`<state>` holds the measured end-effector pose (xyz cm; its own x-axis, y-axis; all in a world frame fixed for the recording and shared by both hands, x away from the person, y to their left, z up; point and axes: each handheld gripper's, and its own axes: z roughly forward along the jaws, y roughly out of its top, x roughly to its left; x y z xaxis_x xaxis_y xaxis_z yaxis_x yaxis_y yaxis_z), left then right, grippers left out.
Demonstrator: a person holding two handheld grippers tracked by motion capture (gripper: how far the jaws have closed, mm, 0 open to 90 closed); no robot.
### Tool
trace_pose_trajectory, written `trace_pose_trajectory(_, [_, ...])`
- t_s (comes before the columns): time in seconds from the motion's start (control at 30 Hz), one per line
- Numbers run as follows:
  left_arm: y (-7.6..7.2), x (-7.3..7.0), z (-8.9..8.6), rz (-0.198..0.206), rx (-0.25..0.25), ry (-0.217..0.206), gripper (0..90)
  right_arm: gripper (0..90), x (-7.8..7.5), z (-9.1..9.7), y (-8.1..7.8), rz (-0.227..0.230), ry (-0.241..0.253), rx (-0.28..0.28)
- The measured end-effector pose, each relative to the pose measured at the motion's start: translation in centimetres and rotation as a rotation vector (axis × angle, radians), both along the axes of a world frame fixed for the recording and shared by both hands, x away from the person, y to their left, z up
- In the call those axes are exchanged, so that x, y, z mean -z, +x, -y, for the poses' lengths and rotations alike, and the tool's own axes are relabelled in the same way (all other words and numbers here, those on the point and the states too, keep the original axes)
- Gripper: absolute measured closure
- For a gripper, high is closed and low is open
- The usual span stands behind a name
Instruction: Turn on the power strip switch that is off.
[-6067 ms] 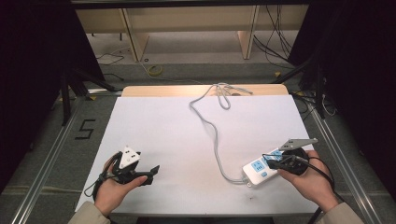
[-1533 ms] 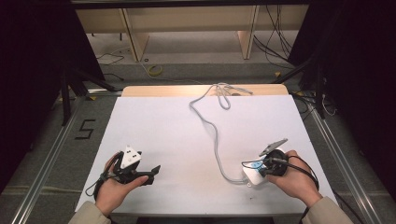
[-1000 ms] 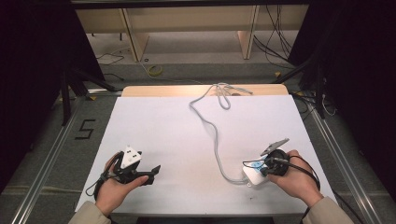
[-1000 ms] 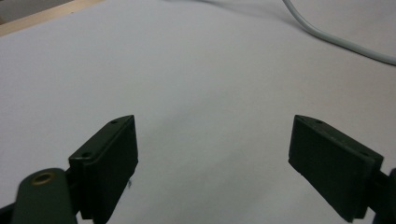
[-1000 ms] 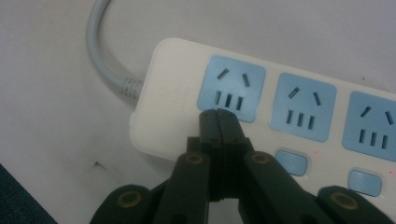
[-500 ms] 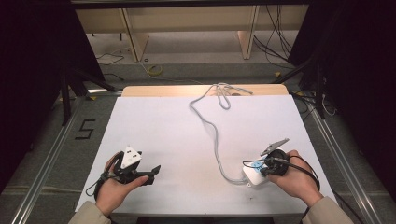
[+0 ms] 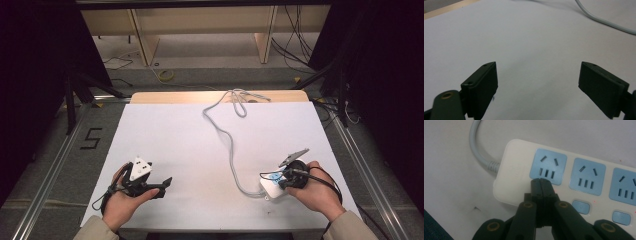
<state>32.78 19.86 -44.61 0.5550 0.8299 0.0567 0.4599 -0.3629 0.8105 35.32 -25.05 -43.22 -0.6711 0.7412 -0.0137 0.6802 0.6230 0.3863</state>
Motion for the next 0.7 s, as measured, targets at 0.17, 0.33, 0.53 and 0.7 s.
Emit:
trace_pose_trajectory(0.17, [0.0, -0.02, -0.02, 0.0, 0.001, 0.002, 15.3, 90.0, 0.02, 0.03, -0.01, -0.002, 0.005, 0.003])
trace_pose_trajectory(0.33, [0.0, -0.01, -0.02, 0.0, 0.001, 0.002, 15.3, 90.0, 0.02, -0.02, -0.02, 0.001, -0.001, 0.001])
trace_pose_trajectory(0.53, [-0.03, -0.01, 0.02, -0.001, 0.001, 0.0, 15.3, 90.0, 0.04, -0.07, -0.01, 0.004, -0.004, 0.002])
trace_pose_trajectory(0.7, [-0.01, -0.02, 0.0, 0.001, 0.001, 0.002, 15.3, 90.0, 0.03, -0.06, 0.02, -0.002, -0.003, 0.006])
